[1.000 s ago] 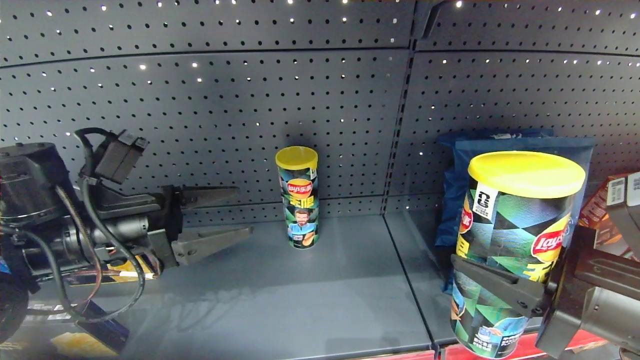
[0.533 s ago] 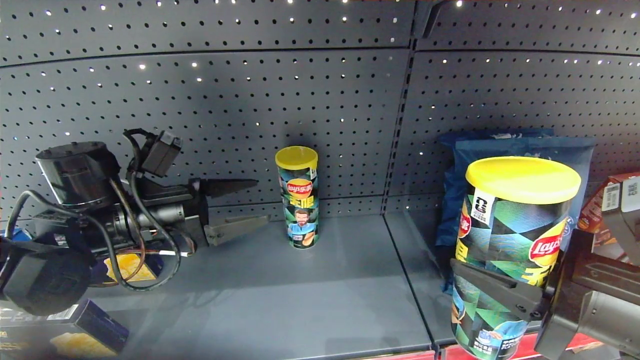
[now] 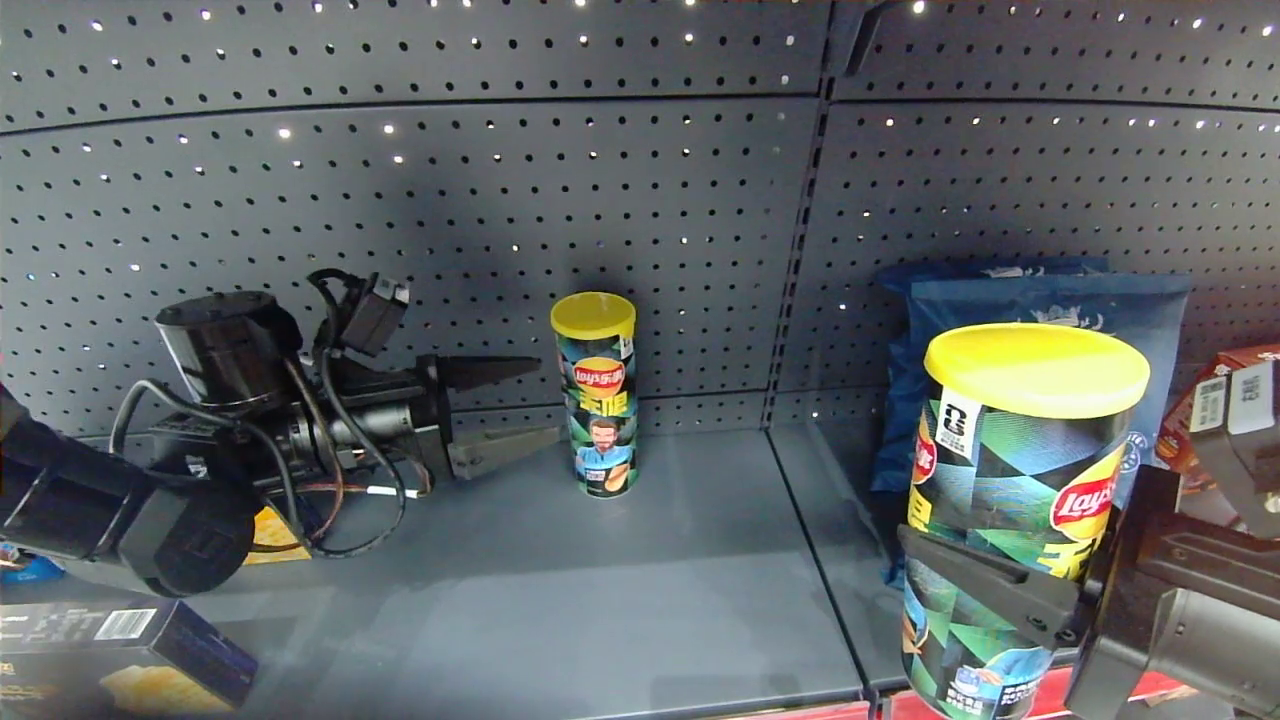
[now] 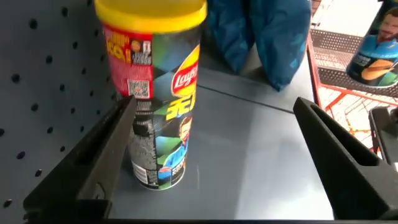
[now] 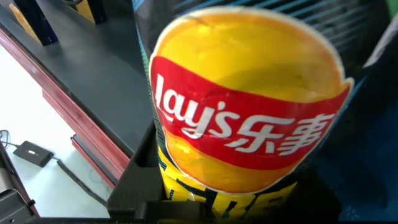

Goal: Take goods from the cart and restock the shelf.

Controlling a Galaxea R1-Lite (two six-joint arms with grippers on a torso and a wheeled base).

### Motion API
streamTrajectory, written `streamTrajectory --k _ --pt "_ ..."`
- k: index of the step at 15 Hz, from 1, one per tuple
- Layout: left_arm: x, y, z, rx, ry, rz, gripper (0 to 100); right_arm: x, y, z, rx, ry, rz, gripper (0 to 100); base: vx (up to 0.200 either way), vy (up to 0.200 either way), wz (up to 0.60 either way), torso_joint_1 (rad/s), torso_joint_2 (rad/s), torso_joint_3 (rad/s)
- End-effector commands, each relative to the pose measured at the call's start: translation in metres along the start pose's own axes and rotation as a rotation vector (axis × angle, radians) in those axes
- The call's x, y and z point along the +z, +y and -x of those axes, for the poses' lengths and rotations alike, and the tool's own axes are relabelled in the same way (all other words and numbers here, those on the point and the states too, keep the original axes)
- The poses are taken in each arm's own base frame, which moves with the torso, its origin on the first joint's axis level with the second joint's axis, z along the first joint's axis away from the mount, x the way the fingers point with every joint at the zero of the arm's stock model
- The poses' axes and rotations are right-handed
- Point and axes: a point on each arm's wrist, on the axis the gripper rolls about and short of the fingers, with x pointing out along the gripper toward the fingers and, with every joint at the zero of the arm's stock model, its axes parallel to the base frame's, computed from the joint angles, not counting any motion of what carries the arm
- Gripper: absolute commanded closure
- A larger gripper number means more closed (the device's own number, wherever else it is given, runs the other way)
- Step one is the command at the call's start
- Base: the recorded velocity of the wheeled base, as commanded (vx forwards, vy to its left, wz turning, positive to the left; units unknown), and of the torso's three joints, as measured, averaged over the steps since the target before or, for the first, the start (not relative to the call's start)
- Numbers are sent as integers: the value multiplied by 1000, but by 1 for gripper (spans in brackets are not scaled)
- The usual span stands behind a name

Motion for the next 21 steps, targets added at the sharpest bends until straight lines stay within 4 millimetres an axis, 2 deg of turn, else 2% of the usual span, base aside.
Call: streamTrajectory --k 1,3,8,13,21 --pt "-4 11 -6 1 0 2 0 0 0 0 1 1 1 100 0 0 0 0 0 0" --pt "-4 17 -10 -1 -4 -5 0 -2 0 0 2 5 -1 100 0 0 0 0 0 0" --pt "-18 27 -18 -1 12 20 0 -5 1 3 -4 -6 0 100 0 0 0 0 0 0" --pt "-20 42 -25 2 3 7 0 -6 1 3 -4 -3 -1 100 0 0 0 0 0 0" --pt "-32 53 -32 2 11 20 0 -7 1 2 -4 0 -10 100 0 0 0 0 0 0"
